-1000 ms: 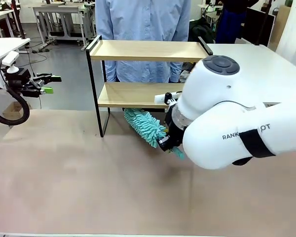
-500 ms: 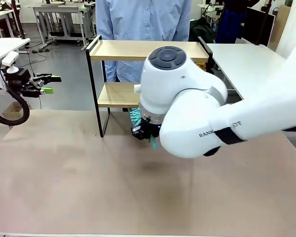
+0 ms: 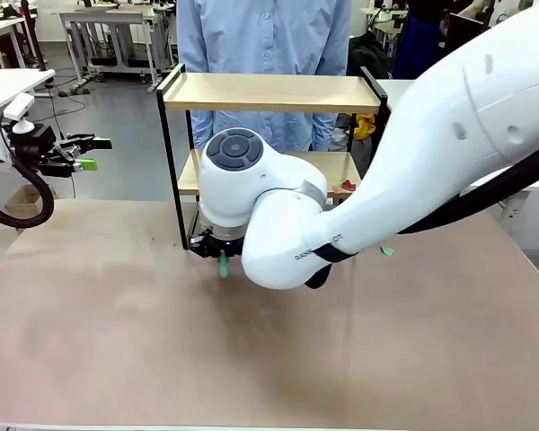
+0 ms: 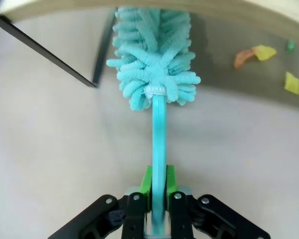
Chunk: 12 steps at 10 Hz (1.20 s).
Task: Clean the shelf.
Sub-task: Clean the specific section of the Shelf indicated by the human with the Duster.
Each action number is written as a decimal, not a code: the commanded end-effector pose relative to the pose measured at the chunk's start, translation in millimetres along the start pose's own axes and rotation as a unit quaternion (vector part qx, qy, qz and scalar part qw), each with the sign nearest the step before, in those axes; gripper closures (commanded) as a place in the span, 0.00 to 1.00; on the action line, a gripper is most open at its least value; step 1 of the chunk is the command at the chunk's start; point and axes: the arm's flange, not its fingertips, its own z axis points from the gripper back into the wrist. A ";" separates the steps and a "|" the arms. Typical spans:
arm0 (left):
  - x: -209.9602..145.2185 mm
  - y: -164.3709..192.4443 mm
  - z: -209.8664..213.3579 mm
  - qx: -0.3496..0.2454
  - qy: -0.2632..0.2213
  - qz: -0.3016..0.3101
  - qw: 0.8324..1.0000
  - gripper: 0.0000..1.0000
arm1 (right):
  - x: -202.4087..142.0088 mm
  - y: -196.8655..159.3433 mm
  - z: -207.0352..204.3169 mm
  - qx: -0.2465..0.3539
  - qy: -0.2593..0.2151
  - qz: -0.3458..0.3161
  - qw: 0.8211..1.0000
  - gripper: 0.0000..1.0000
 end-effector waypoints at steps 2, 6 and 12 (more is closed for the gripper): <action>2.8 -1.6 -0.1 -0.004 0.003 -0.004 1.000 0.00 | -3.9 18.4 0.0 0.016 -0.038 -0.035 0.999 0.87; 2.8 -1.6 -0.1 -0.004 0.003 -0.004 1.000 0.00 | -3.2 8.9 -13.2 0.030 0.014 -0.069 0.997 0.87; 2.8 -1.6 -0.1 -0.004 0.003 -0.004 1.000 0.00 | -3.5 10.2 -15.3 0.019 0.016 -0.066 0.998 0.87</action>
